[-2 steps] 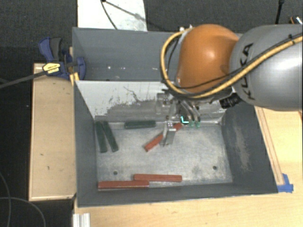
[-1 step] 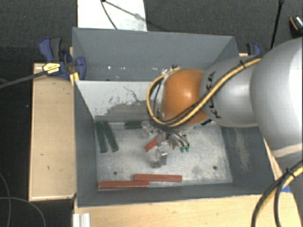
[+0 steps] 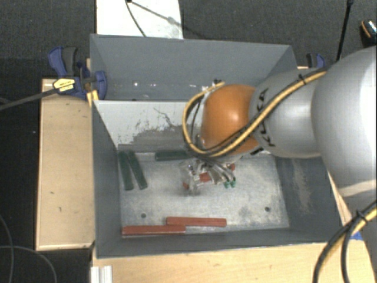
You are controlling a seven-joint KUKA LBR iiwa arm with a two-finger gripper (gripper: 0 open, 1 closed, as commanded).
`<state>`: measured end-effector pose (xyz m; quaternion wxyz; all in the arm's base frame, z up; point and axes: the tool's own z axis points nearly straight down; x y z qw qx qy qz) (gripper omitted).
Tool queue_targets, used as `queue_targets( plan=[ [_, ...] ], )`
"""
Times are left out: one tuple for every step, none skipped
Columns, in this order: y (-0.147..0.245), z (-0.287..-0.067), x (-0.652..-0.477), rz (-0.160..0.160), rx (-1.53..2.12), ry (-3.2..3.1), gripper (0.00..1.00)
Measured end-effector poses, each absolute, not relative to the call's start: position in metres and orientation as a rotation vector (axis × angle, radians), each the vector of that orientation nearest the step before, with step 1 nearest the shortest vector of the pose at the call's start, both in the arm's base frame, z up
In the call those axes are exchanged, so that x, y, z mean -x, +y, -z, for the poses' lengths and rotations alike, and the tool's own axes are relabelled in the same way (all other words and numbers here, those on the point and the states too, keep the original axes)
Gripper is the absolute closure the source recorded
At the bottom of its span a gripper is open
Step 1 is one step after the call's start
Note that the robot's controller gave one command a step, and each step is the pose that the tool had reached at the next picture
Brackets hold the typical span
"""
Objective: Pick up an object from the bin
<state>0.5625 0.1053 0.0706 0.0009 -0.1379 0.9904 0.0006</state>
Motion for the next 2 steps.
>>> queue_targets(
  plan=[
    [0.104, -0.186, -0.581, -0.002, 0.360, 3.109, 1.00],
    [0.119, -0.292, -0.572, -0.002, 0.398, 3.104, 1.00]
  ],
)
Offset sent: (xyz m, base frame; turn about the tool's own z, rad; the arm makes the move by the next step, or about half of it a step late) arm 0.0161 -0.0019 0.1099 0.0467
